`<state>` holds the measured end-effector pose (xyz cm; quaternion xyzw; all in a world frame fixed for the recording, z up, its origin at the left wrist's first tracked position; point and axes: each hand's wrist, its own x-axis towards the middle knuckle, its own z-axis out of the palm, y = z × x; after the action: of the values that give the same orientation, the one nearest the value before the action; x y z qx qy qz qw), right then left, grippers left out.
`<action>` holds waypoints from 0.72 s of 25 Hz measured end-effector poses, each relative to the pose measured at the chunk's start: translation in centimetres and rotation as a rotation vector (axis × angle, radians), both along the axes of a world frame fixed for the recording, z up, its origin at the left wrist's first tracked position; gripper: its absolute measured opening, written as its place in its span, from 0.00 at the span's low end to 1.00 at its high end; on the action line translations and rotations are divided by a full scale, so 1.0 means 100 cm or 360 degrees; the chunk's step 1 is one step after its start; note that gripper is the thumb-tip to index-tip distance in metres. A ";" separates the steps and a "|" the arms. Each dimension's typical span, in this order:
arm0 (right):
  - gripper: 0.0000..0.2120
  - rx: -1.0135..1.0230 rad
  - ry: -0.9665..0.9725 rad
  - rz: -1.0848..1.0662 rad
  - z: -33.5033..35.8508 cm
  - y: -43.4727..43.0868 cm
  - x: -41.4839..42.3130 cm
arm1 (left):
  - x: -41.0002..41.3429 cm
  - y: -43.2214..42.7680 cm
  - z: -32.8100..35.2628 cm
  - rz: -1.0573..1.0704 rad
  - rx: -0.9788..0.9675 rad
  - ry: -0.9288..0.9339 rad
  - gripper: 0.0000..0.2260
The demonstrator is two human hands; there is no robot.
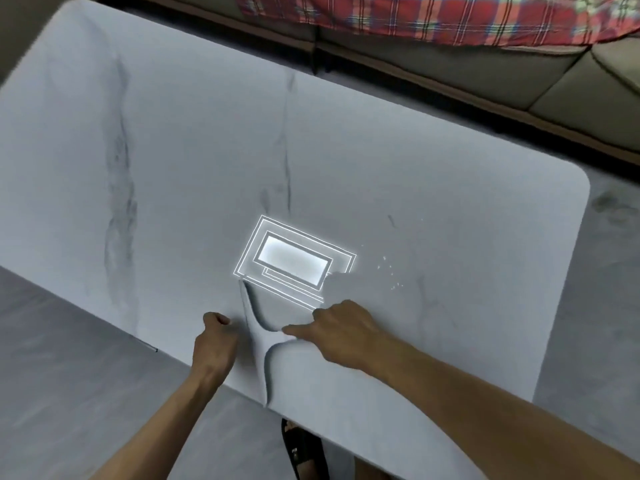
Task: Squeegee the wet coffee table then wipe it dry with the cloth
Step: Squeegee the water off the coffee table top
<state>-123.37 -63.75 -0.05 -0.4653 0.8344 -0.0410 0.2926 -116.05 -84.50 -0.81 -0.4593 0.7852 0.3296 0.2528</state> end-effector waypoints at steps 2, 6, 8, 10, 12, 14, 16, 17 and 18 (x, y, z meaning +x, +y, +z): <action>0.31 0.0018 0.0047 -0.0192 -0.002 0.033 -0.020 | -0.008 0.015 -0.002 -0.0071 0.0055 -0.0022 0.10; 0.27 0.0038 0.0157 -0.0636 -0.003 0.119 -0.037 | -0.033 0.054 0.001 -0.0331 0.0178 0.0025 0.10; 0.27 0.0085 0.0301 -0.0795 -0.004 0.166 -0.032 | -0.049 0.074 0.002 -0.0423 0.0232 0.0038 0.09; 0.25 0.0143 0.0334 -0.0912 0.005 0.208 -0.026 | -0.063 0.094 0.004 -0.0493 0.0282 0.0026 0.08; 0.23 0.0192 0.0331 -0.1008 0.024 0.234 -0.023 | -0.076 0.112 0.007 -0.0528 0.0323 0.0033 0.07; 0.22 0.0165 0.0357 -0.1028 0.035 0.236 -0.028 | -0.087 0.124 0.009 -0.0527 0.0306 0.0111 0.08; 0.22 0.0074 0.0241 -0.1002 0.036 0.213 -0.046 | -0.095 0.129 0.011 -0.0498 0.0219 0.0206 0.07; 0.22 0.0010 0.0175 -0.0993 0.031 0.195 -0.054 | -0.098 0.128 0.011 -0.0476 0.0165 0.0252 0.06; 0.22 -0.0047 0.0141 -0.0975 0.025 0.177 -0.061 | -0.101 0.127 0.010 -0.0467 0.0112 0.0277 0.04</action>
<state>-129.44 -46.03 2.43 -0.1976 0.9471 -0.1190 0.2232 -126.12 -71.78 0.16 -0.3005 0.8506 0.3549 0.2452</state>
